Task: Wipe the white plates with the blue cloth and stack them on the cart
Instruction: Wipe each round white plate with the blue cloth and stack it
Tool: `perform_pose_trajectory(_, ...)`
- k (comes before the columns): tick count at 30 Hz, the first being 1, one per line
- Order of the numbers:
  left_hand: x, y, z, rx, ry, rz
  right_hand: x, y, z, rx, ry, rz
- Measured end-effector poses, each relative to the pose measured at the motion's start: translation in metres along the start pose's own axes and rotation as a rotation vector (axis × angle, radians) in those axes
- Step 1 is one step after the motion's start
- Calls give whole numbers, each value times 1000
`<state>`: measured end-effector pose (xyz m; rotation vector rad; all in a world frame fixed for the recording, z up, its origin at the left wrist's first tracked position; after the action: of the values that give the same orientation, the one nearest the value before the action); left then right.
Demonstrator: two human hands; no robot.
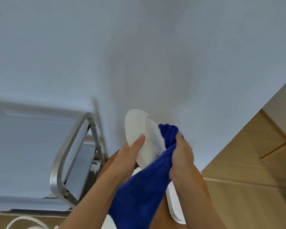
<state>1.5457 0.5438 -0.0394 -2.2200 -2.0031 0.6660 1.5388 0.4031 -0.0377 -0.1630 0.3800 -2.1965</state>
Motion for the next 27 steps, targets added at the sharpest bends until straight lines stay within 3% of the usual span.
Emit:
perform_pose_trajectory(3,9,-1,-4,-20,135,83,-2,14,10,-17,57,19)
perform_pose_trajectory(6,11,-2,-16,-74,261,280,-14,13,14,83,-89,102)
perform_pose_trajectory(8,11,-3,-24,-106,249,316,-21,8,15,152,-150,149)
perform_pose_trajectory(14,8,-1,-13,-95,-34,104,-40,-18,5,369,-279,342)
perform_pose_trajectory(19,-4,4,-6,-81,-204,-142,-44,-33,-16,899,-462,271)
perform_pose_trajectory(23,4,16,-13,-1,-353,-246,-44,-55,-58,912,-534,273)
perform_pose_trajectory(27,13,24,-21,-55,-448,-208,-38,-50,-64,827,-397,143)
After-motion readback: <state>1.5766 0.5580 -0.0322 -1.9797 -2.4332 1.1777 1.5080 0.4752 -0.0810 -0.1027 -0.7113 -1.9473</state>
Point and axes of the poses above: each hand's wrist, its own y-axis towards the middle knuckle, its own x-axis out of the back of the hand, z = x × y, the point moved 1 cm from there along y, towards the middle knuckle, and after that the axes turned 11 degrees about -z, right-handed, at the moved point
